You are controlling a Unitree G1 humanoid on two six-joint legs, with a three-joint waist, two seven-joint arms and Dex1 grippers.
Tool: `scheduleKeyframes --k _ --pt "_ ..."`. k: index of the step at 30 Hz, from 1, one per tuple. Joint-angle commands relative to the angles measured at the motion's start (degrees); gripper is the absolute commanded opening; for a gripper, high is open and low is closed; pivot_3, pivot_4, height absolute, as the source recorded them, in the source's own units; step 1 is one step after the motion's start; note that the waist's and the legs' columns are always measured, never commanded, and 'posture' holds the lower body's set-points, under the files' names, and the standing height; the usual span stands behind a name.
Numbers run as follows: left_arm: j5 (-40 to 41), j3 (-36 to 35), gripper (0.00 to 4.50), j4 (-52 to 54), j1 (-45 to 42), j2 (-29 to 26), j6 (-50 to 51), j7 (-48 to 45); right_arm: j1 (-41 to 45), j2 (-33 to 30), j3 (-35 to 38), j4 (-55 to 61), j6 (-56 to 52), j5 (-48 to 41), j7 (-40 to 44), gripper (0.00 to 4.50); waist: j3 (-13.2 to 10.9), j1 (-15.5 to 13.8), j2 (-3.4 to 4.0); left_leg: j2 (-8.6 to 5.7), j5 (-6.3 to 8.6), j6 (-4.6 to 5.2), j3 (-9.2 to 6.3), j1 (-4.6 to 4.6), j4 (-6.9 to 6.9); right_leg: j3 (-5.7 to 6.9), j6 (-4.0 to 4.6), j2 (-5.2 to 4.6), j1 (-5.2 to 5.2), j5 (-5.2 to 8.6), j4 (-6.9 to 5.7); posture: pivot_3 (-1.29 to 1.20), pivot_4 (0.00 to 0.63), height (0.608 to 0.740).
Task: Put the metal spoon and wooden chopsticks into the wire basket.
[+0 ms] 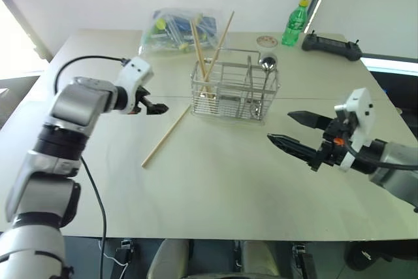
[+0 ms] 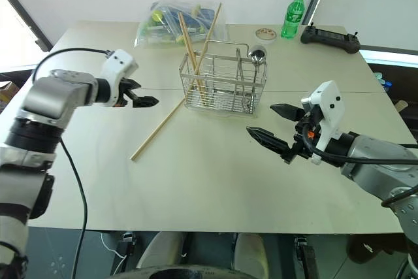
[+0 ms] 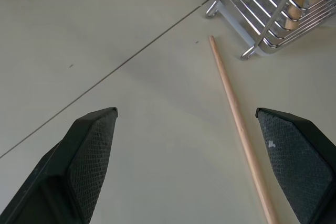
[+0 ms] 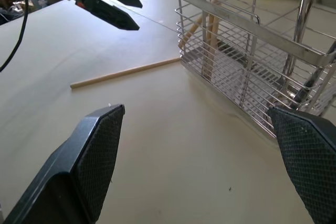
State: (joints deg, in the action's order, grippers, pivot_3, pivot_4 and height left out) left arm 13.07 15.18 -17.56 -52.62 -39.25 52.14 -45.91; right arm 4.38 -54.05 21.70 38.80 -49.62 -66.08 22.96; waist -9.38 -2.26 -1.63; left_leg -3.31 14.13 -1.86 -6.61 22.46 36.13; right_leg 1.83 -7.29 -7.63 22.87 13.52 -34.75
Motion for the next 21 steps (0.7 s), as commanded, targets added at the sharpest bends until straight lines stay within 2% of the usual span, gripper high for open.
scheduleKeyframes --k 1,8,21 --pt "-3.08 1.42 4.45 -4.92 -3.09 2.27 -3.36 -0.8 0.8 -0.07 1.01 0.45 0.65 0.05 0.56 4.5 -0.01 0.04 -0.01 0.0 0.0 0.0 0.0 0.0 0.0 0.0 -0.01 0.0 0.0 0.0 0.0 0.0 0.15 0.69" --pt "-8.35 2.79 4.45 -19.39 -6.66 8.89 -10.72 -0.69 2.1 0.12 1.73 0.64 0.89 0.0 -0.81 4.5 0.0 0.1 0.0 0.01 0.0 0.01 0.02 0.0 0.0 0.01 -0.19 0.01 0.02 -0.1 0.0 0.0 0.15 0.69" --pt "-14.58 2.02 4.45 -36.26 -14.45 14.87 -20.43 -1.0 1.14 0.53 2.46 1.52 1.34 0.47 -1.61 4.5 -0.01 -0.03 -0.02 -0.01 0.01 0.01 0.02 0.01 0.02 0.04 -0.23 0.0 -0.01 -0.12 -0.01 0.0 0.15 0.69"
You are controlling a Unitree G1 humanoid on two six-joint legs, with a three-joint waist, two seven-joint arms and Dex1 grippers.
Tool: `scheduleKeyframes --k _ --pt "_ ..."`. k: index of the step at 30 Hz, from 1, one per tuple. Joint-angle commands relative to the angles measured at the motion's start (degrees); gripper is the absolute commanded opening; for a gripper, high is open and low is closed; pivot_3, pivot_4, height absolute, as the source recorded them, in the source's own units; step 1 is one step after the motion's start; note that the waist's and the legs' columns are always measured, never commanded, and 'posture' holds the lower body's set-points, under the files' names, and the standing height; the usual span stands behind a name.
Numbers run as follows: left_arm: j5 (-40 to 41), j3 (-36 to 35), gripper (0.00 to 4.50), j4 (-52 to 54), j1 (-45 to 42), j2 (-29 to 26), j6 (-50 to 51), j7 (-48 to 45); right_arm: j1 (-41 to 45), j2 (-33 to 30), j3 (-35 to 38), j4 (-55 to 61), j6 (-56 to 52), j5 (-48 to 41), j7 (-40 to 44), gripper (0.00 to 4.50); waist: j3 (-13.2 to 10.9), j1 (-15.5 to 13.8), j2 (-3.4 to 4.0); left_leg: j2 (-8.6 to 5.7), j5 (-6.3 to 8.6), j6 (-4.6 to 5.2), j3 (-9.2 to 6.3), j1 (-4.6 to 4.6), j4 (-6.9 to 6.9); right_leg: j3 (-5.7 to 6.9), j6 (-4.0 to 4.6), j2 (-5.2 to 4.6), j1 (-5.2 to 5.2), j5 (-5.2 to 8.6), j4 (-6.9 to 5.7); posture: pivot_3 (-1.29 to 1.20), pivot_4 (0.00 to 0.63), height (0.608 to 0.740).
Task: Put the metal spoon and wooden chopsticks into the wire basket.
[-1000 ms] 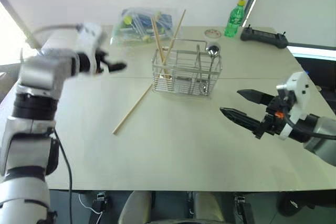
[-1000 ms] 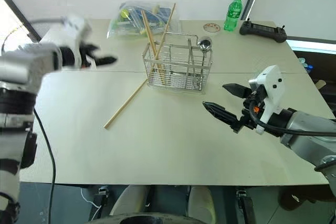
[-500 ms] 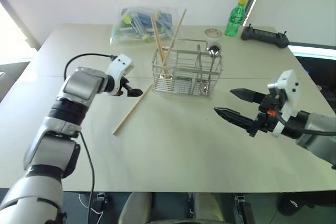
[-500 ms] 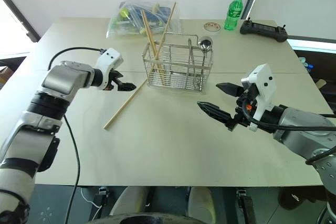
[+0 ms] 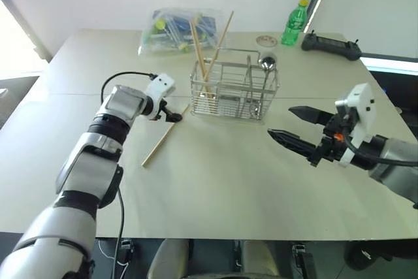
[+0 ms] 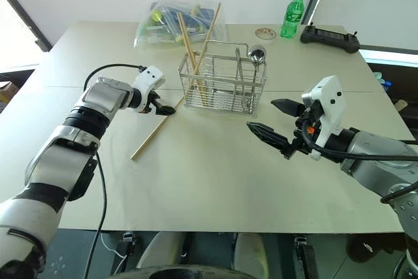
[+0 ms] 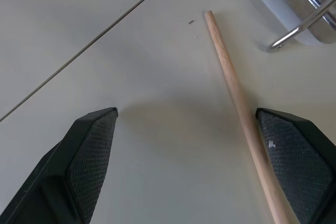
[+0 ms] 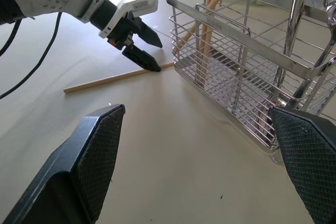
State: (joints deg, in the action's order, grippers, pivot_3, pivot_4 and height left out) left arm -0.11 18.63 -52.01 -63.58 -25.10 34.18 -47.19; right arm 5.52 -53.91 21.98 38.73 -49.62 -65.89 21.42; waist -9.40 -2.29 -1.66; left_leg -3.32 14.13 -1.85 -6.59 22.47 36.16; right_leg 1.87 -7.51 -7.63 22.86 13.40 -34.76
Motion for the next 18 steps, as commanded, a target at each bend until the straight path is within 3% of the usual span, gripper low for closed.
scheduleKeyframes --k 1,18 --pt "-1.7 -1.57 4.45 -2.76 -4.04 1.1 -3.08 0.34 -0.05 0.4 2.16 1.63 1.34 0.29 -0.07 4.5 0.0 0.05 0.0 -0.01 0.0 0.0 0.0 0.0 0.0 0.0 0.0 0.0 -0.01 0.0 0.0 0.0 0.15 0.69" --pt "-5.85 -3.72 4.45 -14.71 -6.9 4.67 -9.51 3.72 -1.06 0.08 3.55 3.2 0.42 -0.97 -0.94 4.5 0.0 0.15 -0.01 -0.06 0.02 0.03 0.02 -0.04 0.03 0.01 -0.02 0.01 0.01 0.0 -0.13 0.0 0.15 0.69"
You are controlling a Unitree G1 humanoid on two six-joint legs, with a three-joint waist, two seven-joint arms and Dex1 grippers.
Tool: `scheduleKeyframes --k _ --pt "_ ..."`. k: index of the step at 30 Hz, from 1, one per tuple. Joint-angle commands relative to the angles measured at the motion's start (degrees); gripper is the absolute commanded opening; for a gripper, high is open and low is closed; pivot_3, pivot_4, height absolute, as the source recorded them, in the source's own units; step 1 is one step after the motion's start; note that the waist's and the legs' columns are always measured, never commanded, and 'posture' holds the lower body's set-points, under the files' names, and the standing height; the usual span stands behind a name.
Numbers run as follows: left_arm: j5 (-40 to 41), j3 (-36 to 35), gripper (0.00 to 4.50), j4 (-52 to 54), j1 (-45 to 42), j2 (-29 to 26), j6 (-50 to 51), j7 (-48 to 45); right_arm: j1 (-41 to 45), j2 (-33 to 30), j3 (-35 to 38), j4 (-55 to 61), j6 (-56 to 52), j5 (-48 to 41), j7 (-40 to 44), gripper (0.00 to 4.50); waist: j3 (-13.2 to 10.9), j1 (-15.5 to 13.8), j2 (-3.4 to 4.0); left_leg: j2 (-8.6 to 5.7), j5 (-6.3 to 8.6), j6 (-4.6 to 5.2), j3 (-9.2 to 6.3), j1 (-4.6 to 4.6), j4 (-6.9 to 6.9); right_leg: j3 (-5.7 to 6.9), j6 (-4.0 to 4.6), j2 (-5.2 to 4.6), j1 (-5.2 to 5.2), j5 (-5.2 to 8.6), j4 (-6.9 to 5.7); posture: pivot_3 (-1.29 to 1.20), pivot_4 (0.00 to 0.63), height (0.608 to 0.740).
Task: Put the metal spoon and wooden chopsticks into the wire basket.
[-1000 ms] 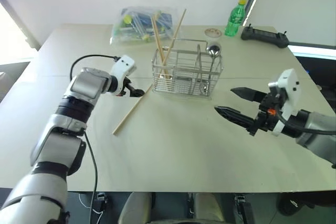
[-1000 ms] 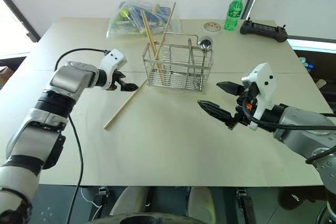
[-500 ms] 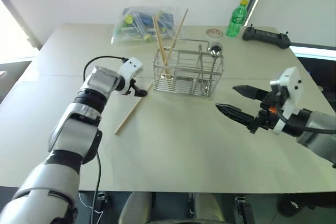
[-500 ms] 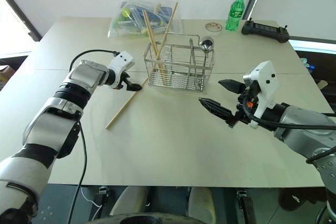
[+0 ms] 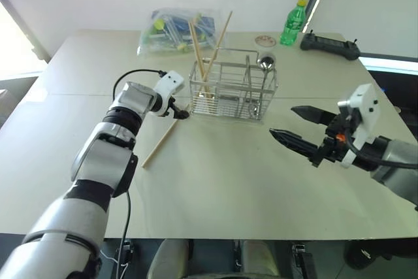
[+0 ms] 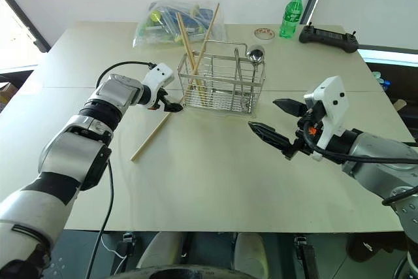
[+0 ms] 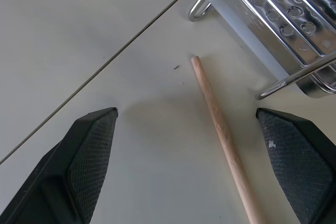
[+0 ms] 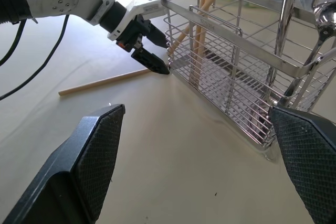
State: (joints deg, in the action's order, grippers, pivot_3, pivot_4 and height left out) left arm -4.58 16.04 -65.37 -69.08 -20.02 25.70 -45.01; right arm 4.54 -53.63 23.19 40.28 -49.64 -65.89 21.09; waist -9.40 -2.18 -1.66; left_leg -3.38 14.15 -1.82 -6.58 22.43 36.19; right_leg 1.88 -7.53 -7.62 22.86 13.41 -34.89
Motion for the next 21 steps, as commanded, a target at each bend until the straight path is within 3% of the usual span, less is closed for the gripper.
scheduleKeyframes --k 1,9,12,19,21 --pt "-1.53 -1.3 4.45 -1.76 -1.37 -0.45 -1.24 1.99 -0.21 -0.12 2.42 1.8 0.42 -1.19 -0.9 4.5 0.0 0.04 0.0 0.01 0.0 0.0 0.0 -0.01 0.0 0.0 0.0 0.0 0.0 0.0 -0.01 0.0 0.15 0.69" --pt "-2.71 -2.21 4.45 -3.98 -0.69 0.97 -1.81 2.91 -1.15 0.18 2.72 2.39 0.82 -2.05 -2.36 4.5 0.02 -0.01 0.01 0.05 0.0 0.0 0.01 -0.06 0.02 0.0 0.0 0.0 -0.04 0.0 -0.06 0.0 0.15 0.69" --pt "-2.9 -2.35 3.63 -4.47 -0.42 1.67 -1.38 2.1 -1.05 0.15 2.73 2.36 0.85 -2.33 -2.76 4.5 0.04 -0.11 0.0 0.05 0.0 0.0 0.01 -0.11 0.04 0.0 0.0 0.0 -0.1 0.0 -0.06 0.0 0.15 0.69" --pt "-3.53 -2.41 0.11 -4.54 0.11 1.71 -0.47 0.39 -1.46 0.07 3.22 2.52 0.93 -3.14 -3.46 4.5 0.07 0.05 0.04 0.08 0.0 0.0 0.01 -0.15 0.06 0.02 -0.07 0.01 -0.13 0.03 -0.1 0.0 0.15 0.69" --pt "-3.68 -2.7 0.05 -4.62 0.09 1.52 -0.4 0.6 -1.71 0.04 3.37 2.6 1.0 -3.26 -3.52 4.5 0.08 0.07 0.06 0.09 0.0 0.0 0.02 -0.17 0.05 0.01 -0.09 0.01 -0.13 0.05 -0.1 0.0 0.15 0.69"
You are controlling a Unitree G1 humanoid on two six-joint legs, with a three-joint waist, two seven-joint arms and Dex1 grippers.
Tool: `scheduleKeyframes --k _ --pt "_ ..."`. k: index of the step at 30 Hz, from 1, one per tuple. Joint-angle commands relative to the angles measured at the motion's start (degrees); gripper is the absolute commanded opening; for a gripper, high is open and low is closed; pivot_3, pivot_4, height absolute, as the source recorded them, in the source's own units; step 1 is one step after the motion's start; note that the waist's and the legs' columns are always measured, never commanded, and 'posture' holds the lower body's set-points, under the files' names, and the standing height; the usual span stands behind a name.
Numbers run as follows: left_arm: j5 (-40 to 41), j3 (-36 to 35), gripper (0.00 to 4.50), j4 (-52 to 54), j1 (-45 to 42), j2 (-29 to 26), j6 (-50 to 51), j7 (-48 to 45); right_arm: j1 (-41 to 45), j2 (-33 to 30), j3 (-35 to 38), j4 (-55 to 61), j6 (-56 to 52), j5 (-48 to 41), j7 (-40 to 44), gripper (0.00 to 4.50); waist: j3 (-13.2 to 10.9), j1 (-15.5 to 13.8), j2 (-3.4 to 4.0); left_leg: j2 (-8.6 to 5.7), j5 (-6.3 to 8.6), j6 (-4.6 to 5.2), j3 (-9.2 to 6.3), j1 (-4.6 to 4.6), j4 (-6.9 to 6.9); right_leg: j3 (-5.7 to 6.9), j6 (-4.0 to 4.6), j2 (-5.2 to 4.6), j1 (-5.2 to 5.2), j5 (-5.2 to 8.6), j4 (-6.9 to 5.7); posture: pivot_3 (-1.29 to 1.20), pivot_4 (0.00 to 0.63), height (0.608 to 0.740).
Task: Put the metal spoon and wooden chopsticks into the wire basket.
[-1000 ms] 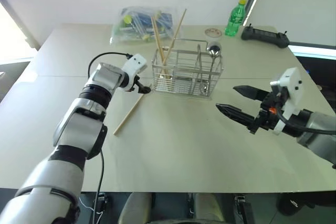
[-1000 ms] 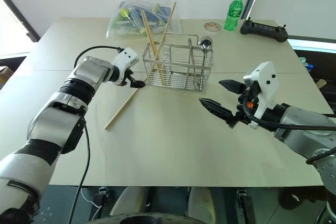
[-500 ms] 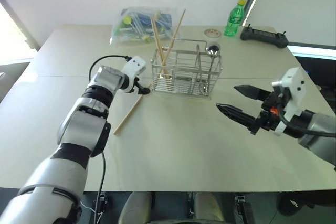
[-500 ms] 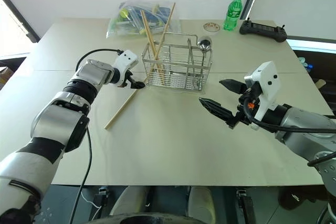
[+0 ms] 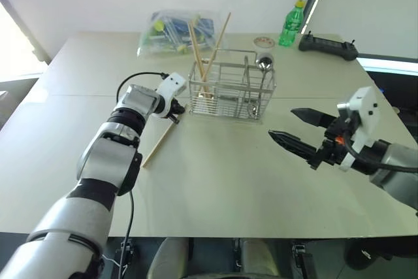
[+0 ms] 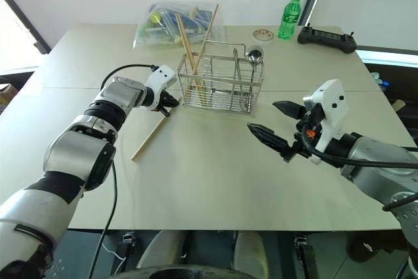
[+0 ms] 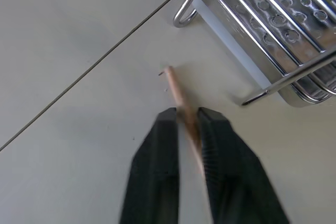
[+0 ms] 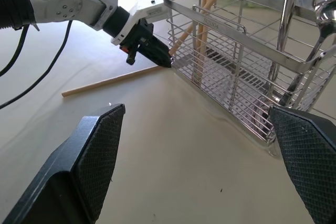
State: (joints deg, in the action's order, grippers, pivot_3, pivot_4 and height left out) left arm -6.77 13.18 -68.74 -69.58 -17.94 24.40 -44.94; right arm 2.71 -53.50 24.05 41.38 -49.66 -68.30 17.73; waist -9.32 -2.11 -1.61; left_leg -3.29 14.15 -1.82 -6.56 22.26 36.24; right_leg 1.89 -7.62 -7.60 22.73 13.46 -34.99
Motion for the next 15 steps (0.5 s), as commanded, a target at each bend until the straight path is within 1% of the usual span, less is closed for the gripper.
scheduleKeyframes --k 1,7,11,14,15 --pt "-1.59 0.0 0.05 -1.32 0.56 -0.66 0.89 0.66 0.06 -0.1 2.53 1.49 1.05 -0.86 -0.2 4.5 0.01 0.0 0.01 0.0 0.0 0.0 0.0 0.0 0.0 0.0 0.01 0.0 0.0 -0.01 0.0 0.0 0.15 0.69" --pt "-1.48 -1.56 0.05 -1.78 0.44 -1.87 1.4 2.58 0.28 -0.09 2.17 1.17 1.11 -0.6 -0.07 4.5 0.0 0.07 0.01 0.0 0.0 0.0 0.02 0.0 0.0 0.0 0.01 0.0 0.01 -0.01 0.0 0.0 0.15 0.69" --pt "0.02 -4.67 0.05 -1.64 -0.05 -3.94 2.54 6.26 0.47 -0.13 1.98 0.78 1.18 -0.19 0.26 4.5 0.0 0.58 0.0 0.0 0.0 0.0 0.02 0.0 -0.01 0.0 -0.12 0.04 0.04 0.07 -0.01 0.0 0.15 0.69" --pt "4.6 -12.59 0.05 -0.33 -1.17 -6.69 -3.11 16.13 0.35 -0.56 1.8 0.71 1.08 0.43 1.11 4.5 -0.06 1.45 -0.1 0.05 0.0 0.0 -0.03 0.06 -0.04 0.0 -0.12 0.04 0.1 0.07 -0.01 0.0 0.15 0.69" --pt "7.25 -16.46 0.05 0.2 -1.93 -7.48 -5.31 19.56 0.35 -0.68 1.85 0.63 1.03 0.56 1.38 4.5 -0.07 1.54 -0.11 0.05 0.0 0.0 -0.03 0.11 -0.04 0.0 -0.11 0.04 0.2 0.07 -0.02 0.0 0.15 0.69"
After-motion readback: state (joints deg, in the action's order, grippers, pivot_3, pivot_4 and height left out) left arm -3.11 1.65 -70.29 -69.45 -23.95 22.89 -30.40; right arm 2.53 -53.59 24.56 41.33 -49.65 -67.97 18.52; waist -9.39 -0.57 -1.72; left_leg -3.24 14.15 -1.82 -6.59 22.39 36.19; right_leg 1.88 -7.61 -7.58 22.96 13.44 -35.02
